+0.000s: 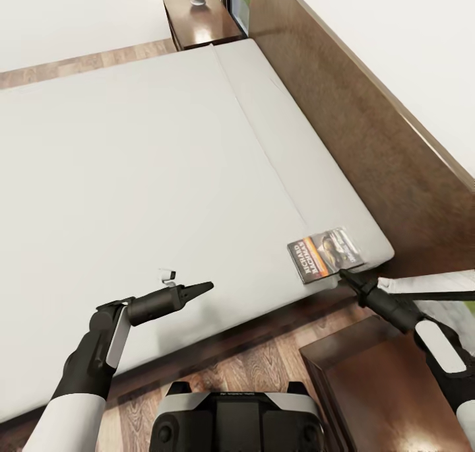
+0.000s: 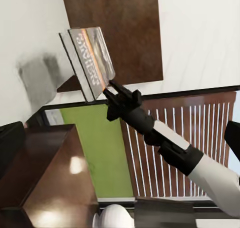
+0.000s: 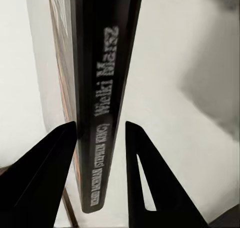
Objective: In the bedroom, move the book from the bed onto either nightstand, and place the two sandals side by side next to the bed.
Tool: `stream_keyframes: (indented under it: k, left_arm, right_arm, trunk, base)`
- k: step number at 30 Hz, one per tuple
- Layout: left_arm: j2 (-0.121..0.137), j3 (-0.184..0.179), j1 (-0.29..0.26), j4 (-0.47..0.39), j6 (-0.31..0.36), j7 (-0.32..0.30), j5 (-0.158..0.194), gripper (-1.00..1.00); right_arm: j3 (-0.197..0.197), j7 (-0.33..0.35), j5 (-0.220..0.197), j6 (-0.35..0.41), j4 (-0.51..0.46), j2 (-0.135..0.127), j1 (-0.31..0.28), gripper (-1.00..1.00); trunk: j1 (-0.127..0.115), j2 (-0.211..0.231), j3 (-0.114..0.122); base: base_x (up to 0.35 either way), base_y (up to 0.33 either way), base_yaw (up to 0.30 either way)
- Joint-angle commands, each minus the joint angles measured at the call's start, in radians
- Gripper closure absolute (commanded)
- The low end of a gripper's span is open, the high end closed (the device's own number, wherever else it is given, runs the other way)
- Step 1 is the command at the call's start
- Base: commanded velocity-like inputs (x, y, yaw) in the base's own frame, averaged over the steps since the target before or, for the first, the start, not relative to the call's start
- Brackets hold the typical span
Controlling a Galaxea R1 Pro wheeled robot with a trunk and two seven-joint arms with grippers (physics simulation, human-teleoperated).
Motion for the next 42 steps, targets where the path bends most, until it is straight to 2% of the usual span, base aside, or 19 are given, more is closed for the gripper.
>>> stream_keyframes:
  k: [1,2,3,5,8,30,34,38,42]
  left_arm:
    - [-0.002,0.002,0.000,0.000,0.010,-0.002,-0.001,-1.00]
    - [-0.002,0.002,0.000,0.000,0.010,-0.002,-0.001,-1.00]
    - [-0.003,0.002,0.000,0.002,0.010,-0.002,-0.001,-1.00]
    - [-0.003,0.002,0.000,0.008,0.010,-0.001,-0.002,-1.00]
    - [-0.003,0.002,0.000,0.016,0.010,-0.001,-0.003,-1.00]
    - [-0.004,0.000,0.000,0.021,0.010,0.000,-0.003,-1.00]
    - [-0.004,0.000,0.000,0.044,0.009,0.002,-0.004,-1.00]
    - [-0.004,0.001,0.000,0.087,0.008,0.031,-0.005,-1.00]
    - [-0.001,0.002,0.000,0.110,0.008,0.068,-0.005,-1.00]
  right_arm:
    - [0.062,0.000,0.002,0.014,-0.006,0.002,-0.001,1.00]
    - [0.083,0.000,0.004,0.015,-0.007,0.002,-0.001,1.00]
    - [0.125,0.000,0.007,0.015,-0.009,0.002,-0.001,1.00]
    - [0.181,-0.001,0.009,0.015,-0.010,0.003,-0.001,1.00]
    - [0.247,-0.001,0.011,0.014,-0.010,0.003,-0.001,1.00]
    - [0.261,-0.001,0.013,0.012,-0.008,0.004,-0.001,1.00]
    - [0.263,-0.001,0.013,0.012,-0.007,0.005,-0.001,1.00]
    - [0.312,-0.001,0.013,0.012,-0.007,0.005,-0.001,1.00]
    - [0.345,-0.001,0.013,0.012,-0.007,0.005,-0.001,1.00]
  trunk:
    - [-0.004,0.007,0.003]
    - [-0.008,0.014,0.006]
    - [-0.011,0.021,0.009]
    - [-0.019,0.035,0.015]
    - [-0.031,0.056,0.025]
    - [-0.115,0.210,0.094]
    - [-0.130,0.238,0.106]
    - [-0.146,0.266,0.123]
    - [-0.161,0.294,0.141]
  base:
    - [0.000,0.000,0.000]
    - [0.000,0.000,0.000]
    - [0.000,0.000,0.000]
    - [0.000,0.000,0.000]
    - [0.000,0.000,0.000]
    - [0.000,0.000,0.000]
    - [0.000,0.000,0.000]
    - [0.000,0.000,0.000]
    - [0.000,0.000,0.000]
